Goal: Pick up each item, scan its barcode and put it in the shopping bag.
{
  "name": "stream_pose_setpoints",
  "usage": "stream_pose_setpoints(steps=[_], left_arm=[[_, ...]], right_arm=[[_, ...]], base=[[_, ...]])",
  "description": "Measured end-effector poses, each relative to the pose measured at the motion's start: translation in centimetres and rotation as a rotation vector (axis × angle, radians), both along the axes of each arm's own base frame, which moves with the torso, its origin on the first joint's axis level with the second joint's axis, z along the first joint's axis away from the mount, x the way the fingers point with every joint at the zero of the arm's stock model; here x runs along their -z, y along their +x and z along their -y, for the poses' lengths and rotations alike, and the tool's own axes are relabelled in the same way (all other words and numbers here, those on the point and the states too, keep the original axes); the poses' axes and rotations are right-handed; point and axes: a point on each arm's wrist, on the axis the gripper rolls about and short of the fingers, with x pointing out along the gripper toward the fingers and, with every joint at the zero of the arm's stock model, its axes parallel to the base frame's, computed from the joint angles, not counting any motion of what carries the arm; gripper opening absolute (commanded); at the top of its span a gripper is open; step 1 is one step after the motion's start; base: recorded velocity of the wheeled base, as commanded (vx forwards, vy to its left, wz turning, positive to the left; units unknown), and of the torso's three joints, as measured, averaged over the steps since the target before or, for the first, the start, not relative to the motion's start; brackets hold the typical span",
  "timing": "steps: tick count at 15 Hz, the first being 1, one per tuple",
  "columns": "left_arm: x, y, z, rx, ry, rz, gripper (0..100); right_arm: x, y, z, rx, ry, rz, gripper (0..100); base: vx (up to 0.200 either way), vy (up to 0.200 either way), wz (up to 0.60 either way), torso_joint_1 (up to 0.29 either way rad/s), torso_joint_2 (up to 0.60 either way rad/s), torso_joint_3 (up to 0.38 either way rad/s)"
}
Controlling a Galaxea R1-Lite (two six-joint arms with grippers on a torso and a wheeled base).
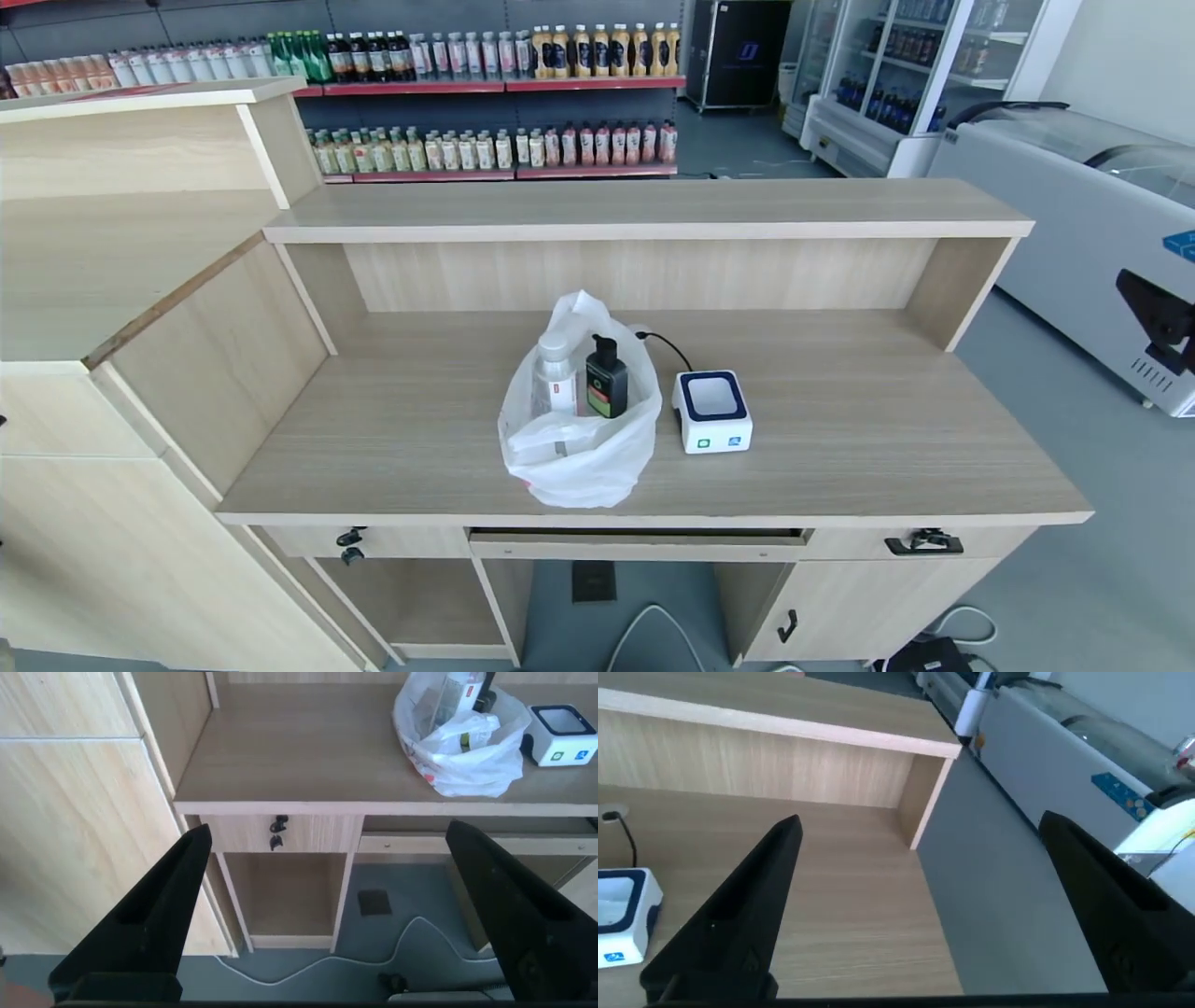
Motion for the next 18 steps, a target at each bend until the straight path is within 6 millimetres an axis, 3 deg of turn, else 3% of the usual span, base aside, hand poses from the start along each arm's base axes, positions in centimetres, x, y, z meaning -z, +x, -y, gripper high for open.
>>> stream_pose_setpoints(steps=[5, 8, 11, 18], left_arm=[[0.0, 0.0, 0.0, 0.0, 0.0, 0.0, 100], [0.0, 0.0, 0.0, 0.0, 0.0, 0.0, 100], [0.0, 0.0, 0.0, 0.0, 0.0, 0.0, 100], [0.0, 0.0, 0.0, 0.0, 0.0, 0.0, 100]], right_arm=[[3.1, -0.1, 0.1, 0.024, 0.138, -0.112, 100], [6.1, -1.8, -0.4, 0.033, 0.208, -0.204, 100], [9.4, -5.5, -1.5, 0.017, 0.29, -0.284, 100], [12.6, -15.7, -3.9, -0.096, 0.305, -0.324, 100]], base=[[0.0, 0.0, 0.0, 0.0, 0.0, 0.0], [0.0, 0.0, 0.0, 0.0, 0.0, 0.0], [0.0, 0.0, 0.0, 0.0, 0.0, 0.0], [0.0, 0.0, 0.0, 0.0, 0.0, 0.0]])
